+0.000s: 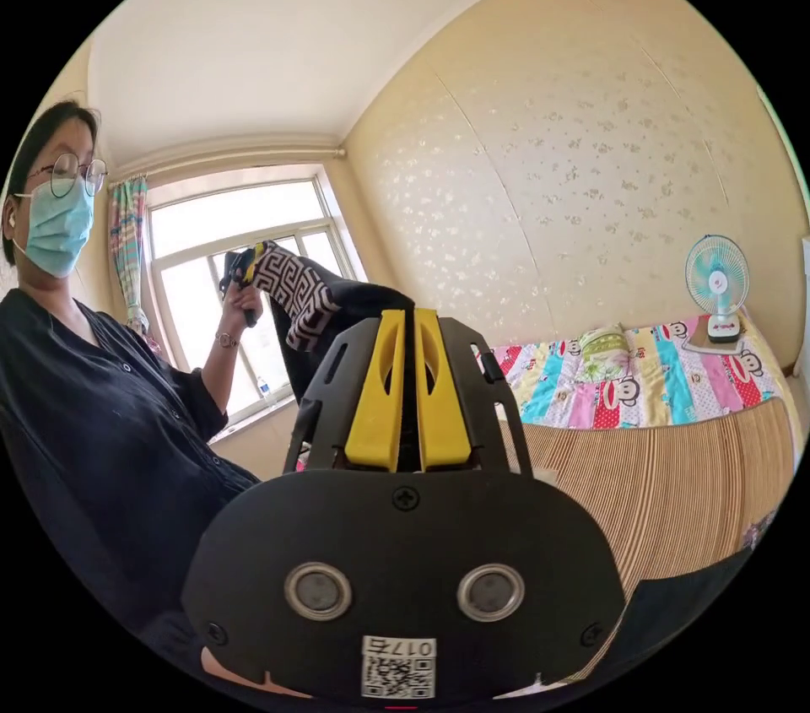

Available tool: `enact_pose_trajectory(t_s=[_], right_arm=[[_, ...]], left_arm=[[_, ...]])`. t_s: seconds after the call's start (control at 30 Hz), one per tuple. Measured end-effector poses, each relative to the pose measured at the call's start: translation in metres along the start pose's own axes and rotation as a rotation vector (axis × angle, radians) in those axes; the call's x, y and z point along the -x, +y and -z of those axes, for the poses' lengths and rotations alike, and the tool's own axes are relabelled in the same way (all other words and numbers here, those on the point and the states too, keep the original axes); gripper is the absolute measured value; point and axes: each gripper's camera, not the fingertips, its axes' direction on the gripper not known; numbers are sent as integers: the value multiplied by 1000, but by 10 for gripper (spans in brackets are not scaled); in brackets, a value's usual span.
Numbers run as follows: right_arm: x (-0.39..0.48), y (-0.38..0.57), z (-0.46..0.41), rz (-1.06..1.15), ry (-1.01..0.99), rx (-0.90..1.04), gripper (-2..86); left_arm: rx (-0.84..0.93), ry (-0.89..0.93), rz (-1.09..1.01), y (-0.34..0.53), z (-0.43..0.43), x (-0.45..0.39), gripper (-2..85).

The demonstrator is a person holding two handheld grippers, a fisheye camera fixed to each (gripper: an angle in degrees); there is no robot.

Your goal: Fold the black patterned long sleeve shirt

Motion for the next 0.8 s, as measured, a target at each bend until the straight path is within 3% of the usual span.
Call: enact_pose_trajectory(t_s=[0.23, 0.5, 0.8], right_arm=[[28, -59, 28, 128, 106, 0, 23], [22, -85, 75, 230, 68, -30, 24], [-49, -88, 100, 85, -59, 25, 25]], left_arm=[[19, -37, 55, 39, 39, 29, -6], [31, 217, 83, 76, 89, 60, -7], [-8, 394, 124, 83, 132, 93, -7]])
